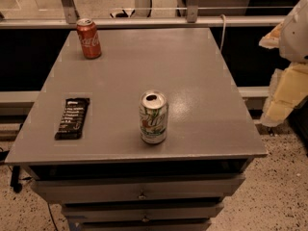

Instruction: Pick 7up can

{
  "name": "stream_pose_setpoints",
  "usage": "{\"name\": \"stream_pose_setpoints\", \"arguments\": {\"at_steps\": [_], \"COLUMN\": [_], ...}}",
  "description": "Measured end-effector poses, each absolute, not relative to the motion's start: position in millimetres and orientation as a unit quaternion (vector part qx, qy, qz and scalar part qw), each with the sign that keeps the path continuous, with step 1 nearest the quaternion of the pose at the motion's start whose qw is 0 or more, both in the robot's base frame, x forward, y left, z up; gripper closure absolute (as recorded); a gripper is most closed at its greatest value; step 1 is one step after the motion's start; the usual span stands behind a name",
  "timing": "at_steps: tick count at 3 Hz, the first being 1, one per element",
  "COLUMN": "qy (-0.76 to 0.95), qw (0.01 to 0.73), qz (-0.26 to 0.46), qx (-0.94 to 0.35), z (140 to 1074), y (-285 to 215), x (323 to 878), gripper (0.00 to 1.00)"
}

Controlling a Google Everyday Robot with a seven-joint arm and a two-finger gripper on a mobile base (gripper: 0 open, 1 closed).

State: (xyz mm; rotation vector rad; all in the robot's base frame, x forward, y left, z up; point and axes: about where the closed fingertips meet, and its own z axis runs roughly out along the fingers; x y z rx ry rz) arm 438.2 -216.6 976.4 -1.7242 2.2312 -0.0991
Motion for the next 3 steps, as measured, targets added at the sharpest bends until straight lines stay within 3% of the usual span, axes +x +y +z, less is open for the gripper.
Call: {"name": "stream_pose_setpoints", "arguments": {"at_steps": [2, 3], "qy": [0.782, 0.789], "qw": [0.174, 0.201], "qz": [-0.022, 0.022], "qx": [-0.598, -0.58], "z": [976, 957], "y": [-212, -192], "x": [441, 444], "gripper": [0.0, 0.0]}}
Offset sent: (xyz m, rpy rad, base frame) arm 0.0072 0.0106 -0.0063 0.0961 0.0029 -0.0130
